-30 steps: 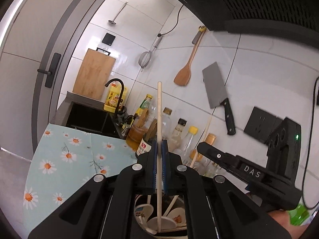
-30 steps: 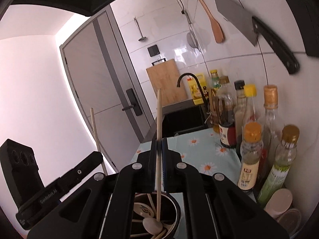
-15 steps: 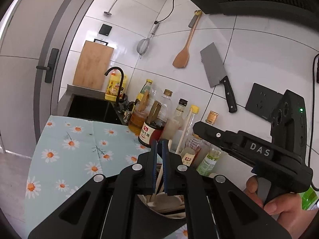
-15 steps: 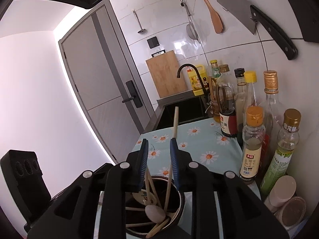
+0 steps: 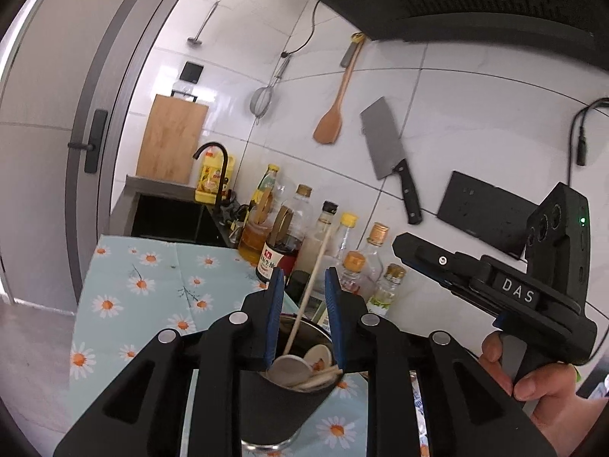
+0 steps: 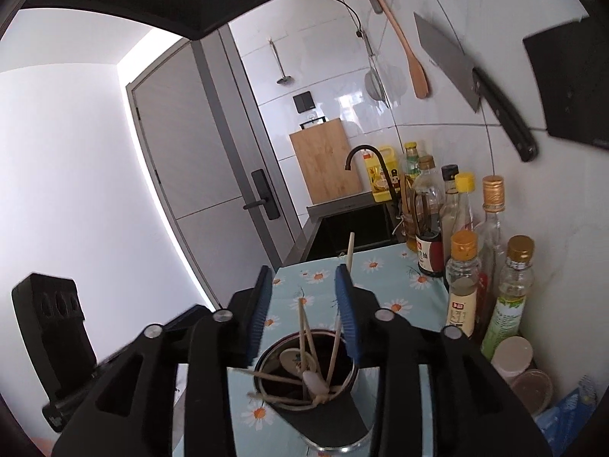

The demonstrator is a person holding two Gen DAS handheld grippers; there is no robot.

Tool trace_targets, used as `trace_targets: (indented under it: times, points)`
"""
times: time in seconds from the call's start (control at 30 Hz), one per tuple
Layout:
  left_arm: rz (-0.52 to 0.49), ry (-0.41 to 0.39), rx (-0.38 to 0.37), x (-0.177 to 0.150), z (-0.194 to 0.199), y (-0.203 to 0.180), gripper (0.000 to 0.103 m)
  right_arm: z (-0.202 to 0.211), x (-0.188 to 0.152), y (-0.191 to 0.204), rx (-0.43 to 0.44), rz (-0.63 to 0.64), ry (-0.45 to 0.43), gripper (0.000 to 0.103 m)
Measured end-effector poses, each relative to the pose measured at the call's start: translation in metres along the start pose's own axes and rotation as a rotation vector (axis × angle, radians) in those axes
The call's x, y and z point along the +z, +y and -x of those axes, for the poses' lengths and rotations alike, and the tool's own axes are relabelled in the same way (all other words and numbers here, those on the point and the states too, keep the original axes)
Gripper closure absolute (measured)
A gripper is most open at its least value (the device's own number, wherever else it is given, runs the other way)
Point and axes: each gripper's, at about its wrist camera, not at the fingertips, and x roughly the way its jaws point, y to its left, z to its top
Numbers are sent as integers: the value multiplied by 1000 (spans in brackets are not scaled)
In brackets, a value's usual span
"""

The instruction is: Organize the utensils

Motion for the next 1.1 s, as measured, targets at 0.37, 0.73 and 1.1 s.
trace_targets:
  times: [0.37, 0.73, 1.1]
  points:
    - [-69, 19, 61, -2, 64, -30, 68, 62, -10, 10, -1, 49, 12, 55]
    - [-82, 56, 217, -35, 114, -71, 38, 128, -31, 10, 34, 117, 40, 7]
    - [-86, 153, 317, -79, 144, -120, 7, 181, -74, -1, 56, 155, 111, 5]
